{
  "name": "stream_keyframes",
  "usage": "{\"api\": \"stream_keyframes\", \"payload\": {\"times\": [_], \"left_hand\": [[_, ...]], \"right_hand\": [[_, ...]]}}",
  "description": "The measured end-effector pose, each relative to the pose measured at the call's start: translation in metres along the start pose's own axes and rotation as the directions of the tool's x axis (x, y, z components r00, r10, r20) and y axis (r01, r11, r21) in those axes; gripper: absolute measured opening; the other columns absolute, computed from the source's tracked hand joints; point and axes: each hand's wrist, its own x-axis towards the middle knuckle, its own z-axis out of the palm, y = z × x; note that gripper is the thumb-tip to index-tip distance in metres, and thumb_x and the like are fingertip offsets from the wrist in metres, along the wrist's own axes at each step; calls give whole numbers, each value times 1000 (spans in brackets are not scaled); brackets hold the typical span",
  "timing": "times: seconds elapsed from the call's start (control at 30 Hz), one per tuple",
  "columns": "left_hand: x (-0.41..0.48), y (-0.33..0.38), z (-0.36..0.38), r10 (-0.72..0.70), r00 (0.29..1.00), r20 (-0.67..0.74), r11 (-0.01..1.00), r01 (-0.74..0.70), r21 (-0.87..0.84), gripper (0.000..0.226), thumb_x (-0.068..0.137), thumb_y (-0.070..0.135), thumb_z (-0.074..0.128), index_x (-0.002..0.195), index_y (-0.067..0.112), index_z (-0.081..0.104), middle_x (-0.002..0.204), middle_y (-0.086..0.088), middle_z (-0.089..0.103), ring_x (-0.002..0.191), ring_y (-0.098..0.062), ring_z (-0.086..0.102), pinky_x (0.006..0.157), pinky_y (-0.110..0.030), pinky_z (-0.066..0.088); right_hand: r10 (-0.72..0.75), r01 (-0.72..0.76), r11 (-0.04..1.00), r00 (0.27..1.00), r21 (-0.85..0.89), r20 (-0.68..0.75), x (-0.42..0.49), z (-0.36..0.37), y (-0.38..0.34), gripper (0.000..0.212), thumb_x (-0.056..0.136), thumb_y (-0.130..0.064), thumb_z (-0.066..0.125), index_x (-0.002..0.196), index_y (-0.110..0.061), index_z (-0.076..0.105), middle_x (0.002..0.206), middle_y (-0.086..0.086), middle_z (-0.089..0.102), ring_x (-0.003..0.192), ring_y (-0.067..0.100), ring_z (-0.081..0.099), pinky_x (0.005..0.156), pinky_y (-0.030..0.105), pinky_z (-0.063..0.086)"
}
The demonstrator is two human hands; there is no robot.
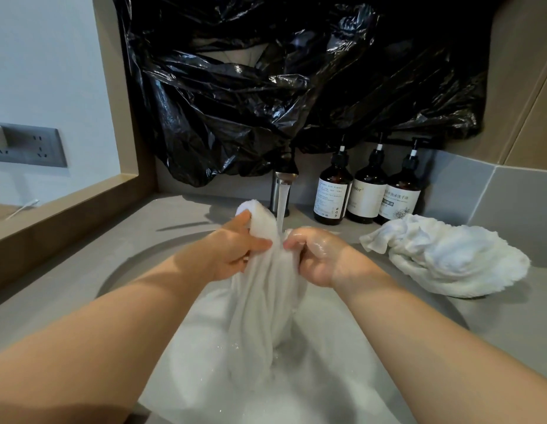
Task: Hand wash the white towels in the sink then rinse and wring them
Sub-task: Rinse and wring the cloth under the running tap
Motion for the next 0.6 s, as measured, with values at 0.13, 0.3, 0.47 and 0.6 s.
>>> {"api": "stream_keyframes", "payload": {"times": [0.13, 0.3, 0.47, 0.6], "left_hand": [[10, -3, 0, 102, 982, -161, 990, -84, 112, 82, 82, 25, 71, 147, 33, 22, 136, -8, 49, 111, -26, 57, 94, -42, 49], [5, 12, 26, 86, 961, -261, 973, -138, -185, 38, 91, 36, 61, 119, 11, 54, 100, -8, 64, 74, -19, 64, 56, -28, 54], [12, 16, 16, -122, 914, -386, 960, 9, -281, 44, 86, 54, 60, 84, 11, 57, 77, -8, 63, 68, -24, 61, 71, -38, 53], [11, 7, 7, -124, 981, -148, 955, 77, -286, 48, 89, 53, 55, 106, 10, 65, 95, -8, 71, 84, -23, 67, 77, -35, 54]], "right_hand": [[-162, 165, 986, 980, 18, -119, 6, 1, 8, 18, 87, 5, 60, 105, 0, 58, 82, 12, 64, 77, 26, 65, 74, 39, 56], [-360, 310, 915, 916, -258, -176, 9, 10, 23, 19, 94, -29, 55, 111, -22, 61, 100, 4, 68, 89, 20, 63, 74, 29, 50], [-223, 198, 958, 969, -206, -105, 13, 18, 19, 33, 96, -47, 45, 126, -34, 49, 121, -1, 56, 109, 21, 56, 101, 38, 44], [-145, 145, 989, 942, -23, -302, 15, 16, 11, 53, 77, -44, 73, 113, -12, 52, 105, 9, 64, 94, 29, 64, 92, 43, 52]]}}
